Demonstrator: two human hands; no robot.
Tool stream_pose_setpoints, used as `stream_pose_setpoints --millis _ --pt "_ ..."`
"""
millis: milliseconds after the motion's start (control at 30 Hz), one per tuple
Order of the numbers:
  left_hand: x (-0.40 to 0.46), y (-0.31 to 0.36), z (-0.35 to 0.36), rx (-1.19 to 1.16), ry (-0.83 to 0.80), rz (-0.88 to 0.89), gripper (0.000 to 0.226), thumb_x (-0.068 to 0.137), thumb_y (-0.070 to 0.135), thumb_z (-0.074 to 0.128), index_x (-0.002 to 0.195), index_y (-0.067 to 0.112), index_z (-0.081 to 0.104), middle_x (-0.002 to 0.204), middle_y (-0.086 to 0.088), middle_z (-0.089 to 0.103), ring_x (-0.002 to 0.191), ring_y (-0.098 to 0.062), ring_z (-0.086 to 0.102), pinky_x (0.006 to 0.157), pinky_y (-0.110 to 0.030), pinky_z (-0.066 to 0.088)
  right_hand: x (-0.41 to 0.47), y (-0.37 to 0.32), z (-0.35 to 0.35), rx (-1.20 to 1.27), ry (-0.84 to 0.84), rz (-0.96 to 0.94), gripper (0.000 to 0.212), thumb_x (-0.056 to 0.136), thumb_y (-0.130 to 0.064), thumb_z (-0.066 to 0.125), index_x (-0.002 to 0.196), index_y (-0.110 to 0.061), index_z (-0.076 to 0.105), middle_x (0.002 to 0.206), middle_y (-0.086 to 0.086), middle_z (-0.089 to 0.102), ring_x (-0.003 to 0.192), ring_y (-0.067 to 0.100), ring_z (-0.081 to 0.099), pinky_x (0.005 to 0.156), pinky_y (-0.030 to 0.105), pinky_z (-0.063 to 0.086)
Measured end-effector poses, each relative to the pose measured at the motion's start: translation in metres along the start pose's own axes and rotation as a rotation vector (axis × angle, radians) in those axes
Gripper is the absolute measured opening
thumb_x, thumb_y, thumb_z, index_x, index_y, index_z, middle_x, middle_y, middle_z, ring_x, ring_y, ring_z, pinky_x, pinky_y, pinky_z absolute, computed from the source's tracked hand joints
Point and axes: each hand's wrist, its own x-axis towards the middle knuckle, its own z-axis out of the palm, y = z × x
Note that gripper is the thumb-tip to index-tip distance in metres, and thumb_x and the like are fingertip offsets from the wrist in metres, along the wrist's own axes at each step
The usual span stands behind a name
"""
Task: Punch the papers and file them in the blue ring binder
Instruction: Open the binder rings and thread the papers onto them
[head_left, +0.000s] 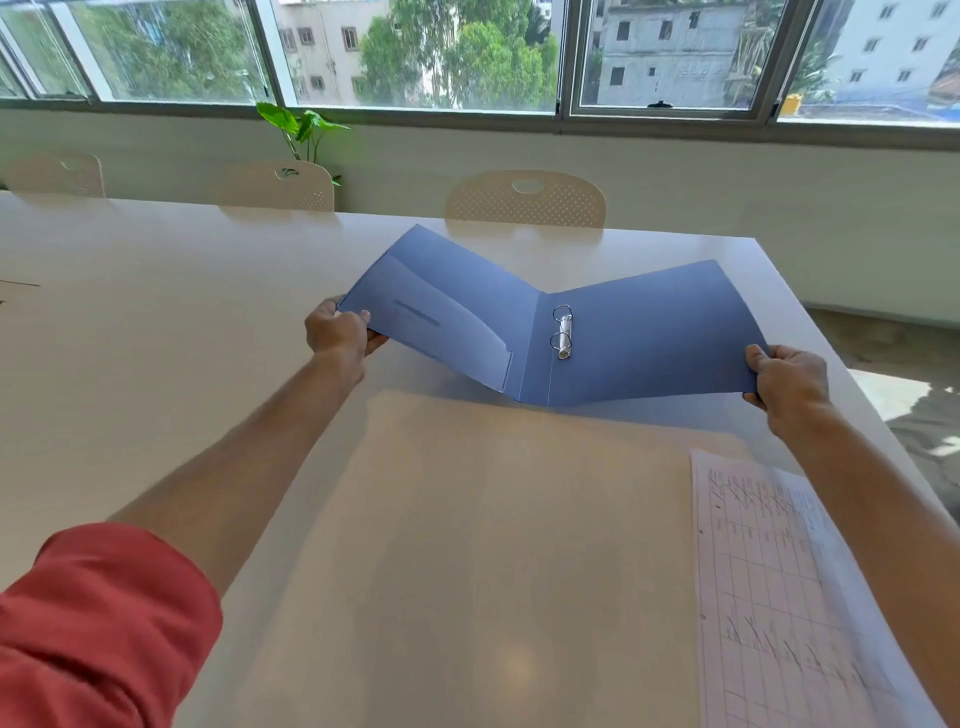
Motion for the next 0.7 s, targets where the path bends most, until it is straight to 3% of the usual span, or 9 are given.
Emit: stream_pose_setpoints --millis 100,267,433,700 --pt "-0.017 0.008 -0.021 -0.058 -0.021 -0.014 0.024 0.089 -0.007 0.052 0.103 0.012 0.06 0.102 -0.013 0.065 0.086 -0.027 0.069 0.06 -0.033 0.061 -0.025 -0.002 -0.01 0.014 -0.001 -0.03 0.014 0.096 -0.024 0.057 0.094 -0.012 0.064 0.096 0.007 0.062 0.083 0.02 0.058 0.058 0.026 0.049" --pt "-0.058 0.025 -0.069 -0.154 -0.059 -0.018 0.028 0.09 -0.008 0.049 0.089 0.017 0.062 0.085 -0.008 0.066 0.071 -0.02 0.068 0.065 -0.034 0.061 -0.079 -0.004 -0.032 0.041 -0.029 -0.064 0.014 0.097 -0.024 0.055 0.095 -0.014 0.065 0.097 0.007 0.065 0.086 0.022 0.06 0.063 0.028 0.052" --pt "-0.093 0.031 -0.119 -0.22 -0.052 -0.023 0.032 0.09 -0.009 0.05 0.087 0.019 0.065 0.086 -0.004 0.069 0.074 -0.019 0.069 0.059 -0.029 0.059 -0.128 0.003 -0.046 0.053 -0.094 -0.102 0.015 0.099 -0.025 0.053 0.09 -0.021 0.065 0.095 0.004 0.066 0.083 0.021 0.062 0.069 0.032 0.055" --pt "-0.141 0.021 -0.196 -0.262 -0.033 -0.023 0.03 0.089 -0.008 0.052 0.092 0.019 0.067 0.073 0.004 0.075 0.066 -0.014 0.071 0.061 -0.029 0.06 -0.189 0.016 -0.06 0.068 -0.148 -0.148 0.019 0.099 -0.022 0.053 0.084 -0.021 0.066 0.089 0.005 0.067 0.077 0.022 0.06 0.061 0.031 0.052"
